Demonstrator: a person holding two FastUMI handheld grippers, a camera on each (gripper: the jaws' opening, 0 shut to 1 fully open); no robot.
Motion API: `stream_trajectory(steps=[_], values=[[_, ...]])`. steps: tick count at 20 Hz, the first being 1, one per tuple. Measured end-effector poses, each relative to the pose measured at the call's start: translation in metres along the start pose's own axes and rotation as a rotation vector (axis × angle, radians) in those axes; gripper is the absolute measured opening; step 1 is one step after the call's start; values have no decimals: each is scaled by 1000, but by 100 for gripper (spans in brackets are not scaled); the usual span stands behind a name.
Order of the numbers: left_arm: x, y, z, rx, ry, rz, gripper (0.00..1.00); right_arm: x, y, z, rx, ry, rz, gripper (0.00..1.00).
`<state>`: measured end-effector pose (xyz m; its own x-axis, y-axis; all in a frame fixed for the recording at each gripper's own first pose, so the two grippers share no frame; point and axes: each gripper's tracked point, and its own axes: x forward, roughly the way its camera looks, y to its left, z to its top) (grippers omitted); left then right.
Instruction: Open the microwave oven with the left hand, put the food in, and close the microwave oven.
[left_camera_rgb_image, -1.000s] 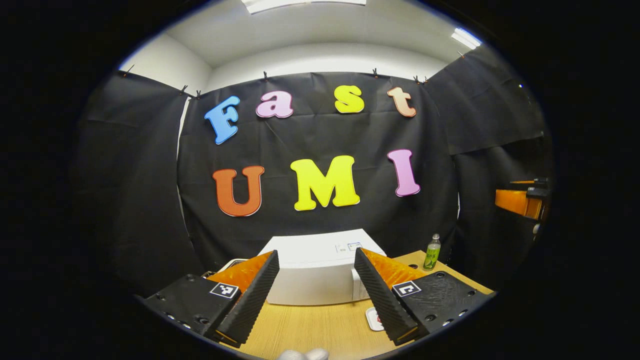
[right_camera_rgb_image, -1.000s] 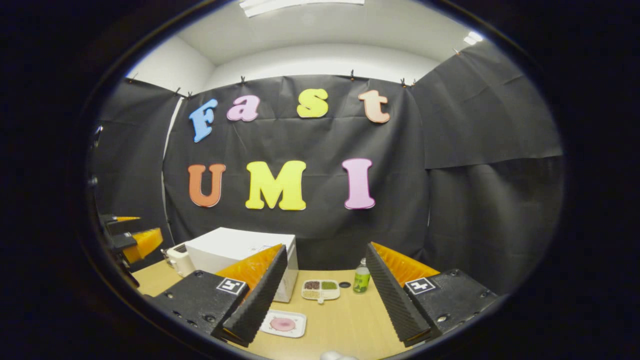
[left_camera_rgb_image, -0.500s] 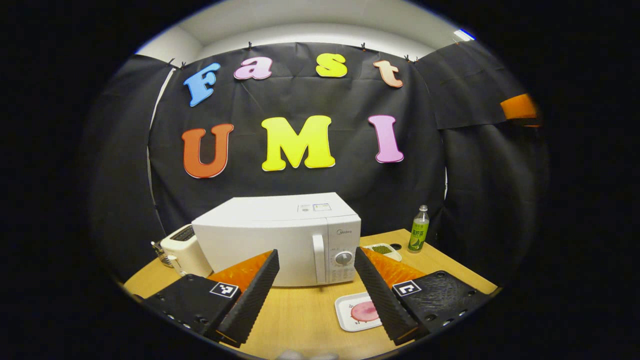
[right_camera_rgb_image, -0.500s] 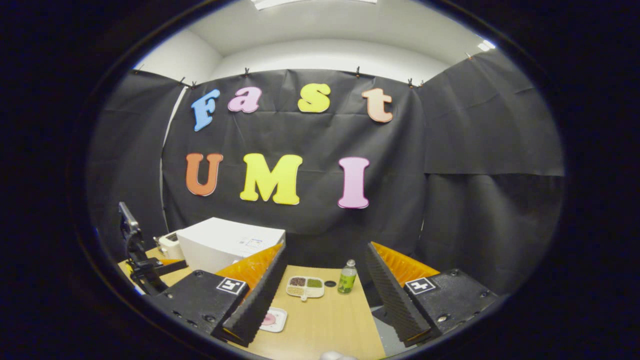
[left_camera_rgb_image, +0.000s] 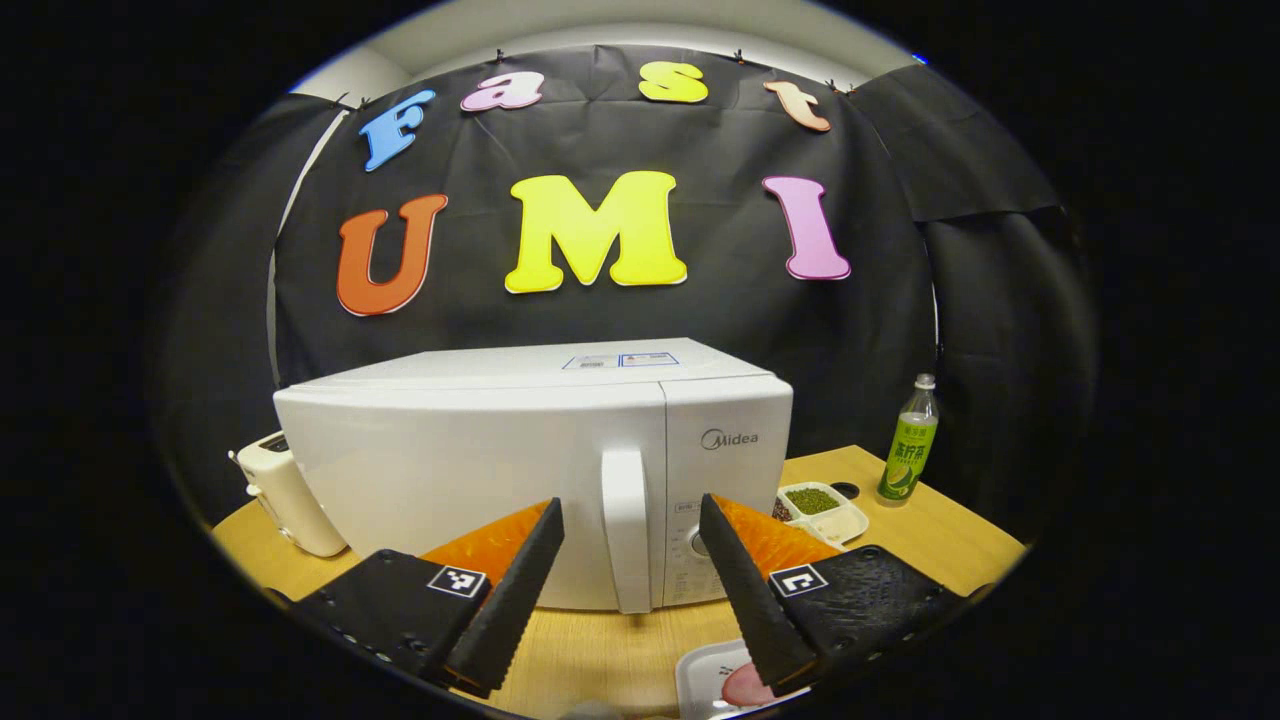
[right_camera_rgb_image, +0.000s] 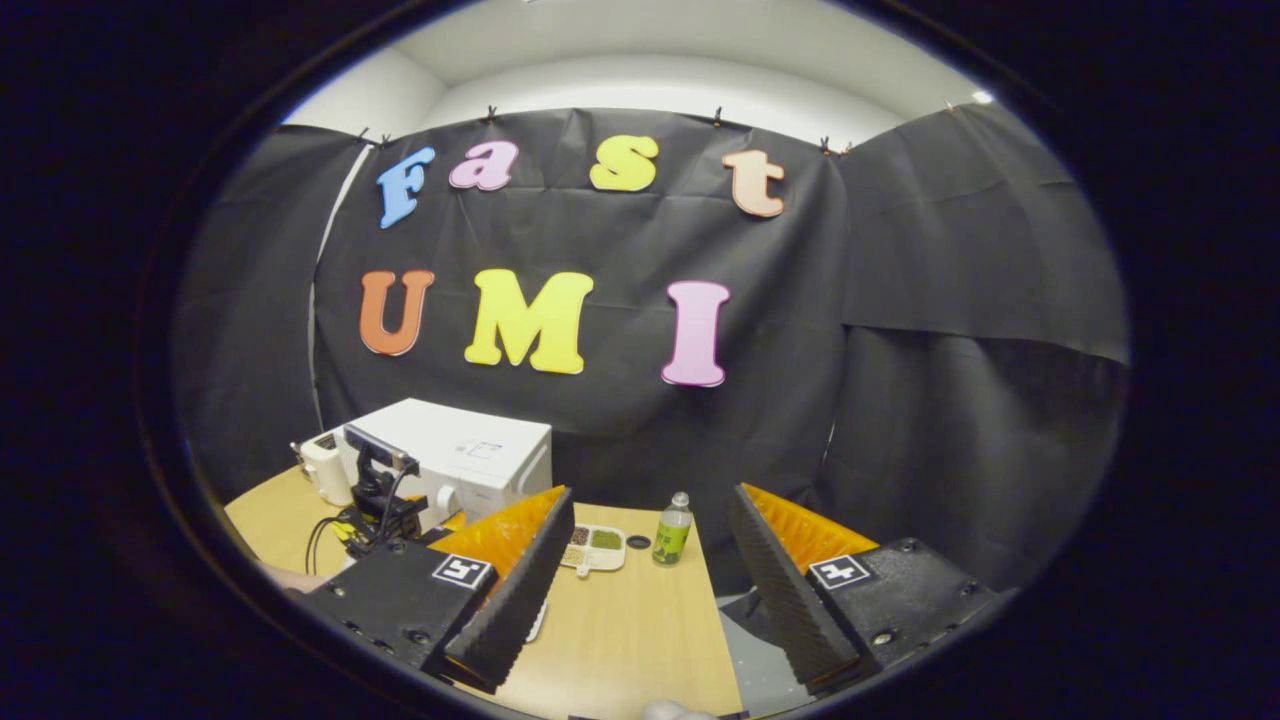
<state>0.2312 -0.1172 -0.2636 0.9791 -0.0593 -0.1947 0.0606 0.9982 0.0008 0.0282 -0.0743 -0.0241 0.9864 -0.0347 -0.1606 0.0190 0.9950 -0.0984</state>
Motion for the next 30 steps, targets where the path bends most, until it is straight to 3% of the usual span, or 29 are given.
stream_trajectory(steps=[1, 2, 5, 6, 7, 8, 9, 10, 12, 14, 15, 16, 20, 22, 27, 29, 30], values=[[6, 2, -6, 0, 9, 5, 83, 1, -3, -4, 0, 10, -6, 94], [11, 1, -9, -12, 13, 0, 74, 1, -5, -5, 4, 14, -13, 100], [13, 7, -12, -14, 6, 17, 56, -1, -9, -10, -1, 25, -34, 100], [14, 3, -12, -17, 2, -4, 43, -3, -11, -10, -2, 25, -39, 100], [14, 1, -12, -19, 1, -9, 41, -4, -12, -9, -3, 25, -46, 100], [15, 1, -12, -8, -1, -2, 28, -5, -13, -9, -4, 28, -51, 100], [14, 1, -12, -10, -1, -3, 23, -6, -13, -9, -3, 27, -55, 94], [11, 1, -11, -23, -3, -5, 21, -7, -12, -8, -1, 26, -60, 100], [13, 0, -13, -18, -4, -7, 11, -9, -8, -9, 2, 28, -60, 100], [11, 0, -12, -3, -10, -19, 8, -11, -5, -10, -1, 35, -62, 100], [10, 1, -12, -9, -6, -27, 8, -12, -3, -10, 0, 35, -61, 94], [9, 0, -14, -27, 7, -36, 7, -14, 1, -9, 4, 37, -57, 100], [-31, 6, -16, 25, -28, -57, 8, -14, 9, -1, 3, 14, -49, 100], [-53, 10, -26, -32, -15, -99, 7, -13, 21, 0, 1, 13, -23, 100], [-95, 27, -33, -3, 4, -126, 7, -14, 55, -2, 6, 15, 46, 100], [-109, 34, -36, 7, 6, -121, 11, -18, 67, -4, 1, 18, 69, 100], [-116, 41, -36, 28, -1, -98, 20, -21, 74, -4, -3, 19, 82, 94]])
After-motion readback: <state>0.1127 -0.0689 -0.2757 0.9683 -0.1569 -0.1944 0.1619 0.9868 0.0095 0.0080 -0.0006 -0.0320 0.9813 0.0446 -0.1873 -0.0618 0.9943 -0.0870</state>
